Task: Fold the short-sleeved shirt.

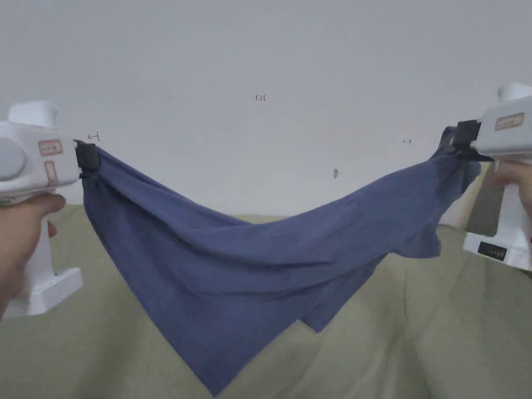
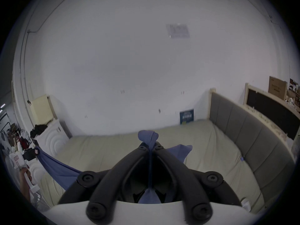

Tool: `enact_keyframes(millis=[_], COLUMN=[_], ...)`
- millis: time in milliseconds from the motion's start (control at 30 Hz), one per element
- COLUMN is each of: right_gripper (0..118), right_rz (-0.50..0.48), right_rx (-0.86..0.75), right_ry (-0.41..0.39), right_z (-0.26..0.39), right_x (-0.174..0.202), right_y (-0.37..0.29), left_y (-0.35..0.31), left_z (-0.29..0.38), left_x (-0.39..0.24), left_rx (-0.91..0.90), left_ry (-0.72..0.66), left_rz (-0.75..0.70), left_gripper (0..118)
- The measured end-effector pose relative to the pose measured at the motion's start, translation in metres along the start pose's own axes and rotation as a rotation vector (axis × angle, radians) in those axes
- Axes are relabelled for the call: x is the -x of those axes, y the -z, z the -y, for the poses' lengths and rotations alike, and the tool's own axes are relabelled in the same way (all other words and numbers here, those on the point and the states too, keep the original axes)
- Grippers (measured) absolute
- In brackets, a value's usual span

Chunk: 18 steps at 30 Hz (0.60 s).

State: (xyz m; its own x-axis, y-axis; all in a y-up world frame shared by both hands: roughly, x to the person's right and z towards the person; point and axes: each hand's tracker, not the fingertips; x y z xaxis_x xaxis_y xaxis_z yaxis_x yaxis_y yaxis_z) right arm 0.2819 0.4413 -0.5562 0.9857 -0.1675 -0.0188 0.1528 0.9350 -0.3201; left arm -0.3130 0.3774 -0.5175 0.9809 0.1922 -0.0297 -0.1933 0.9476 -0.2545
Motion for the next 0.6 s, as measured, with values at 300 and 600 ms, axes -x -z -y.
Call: enact_keyframes(millis=[300,600], right_gripper=[2,2], right_rz=[-0.002,0.006], right_rx=[-0.125,-0.059], right_ry=[0.020,0.023], right_z=[-0.078,-0.014], right_x=[0.011,0.006], right_y=[-0.014,0.048], left_y=[0.001,0.053], left_z=[-0.095,-0.027], left_x=[-0.012,0.002], left_rx=[-0.098,-0.006], left_ry=[0.036,-0.003], left_rz=[-0.057,-0.067], left_gripper=[8,8])
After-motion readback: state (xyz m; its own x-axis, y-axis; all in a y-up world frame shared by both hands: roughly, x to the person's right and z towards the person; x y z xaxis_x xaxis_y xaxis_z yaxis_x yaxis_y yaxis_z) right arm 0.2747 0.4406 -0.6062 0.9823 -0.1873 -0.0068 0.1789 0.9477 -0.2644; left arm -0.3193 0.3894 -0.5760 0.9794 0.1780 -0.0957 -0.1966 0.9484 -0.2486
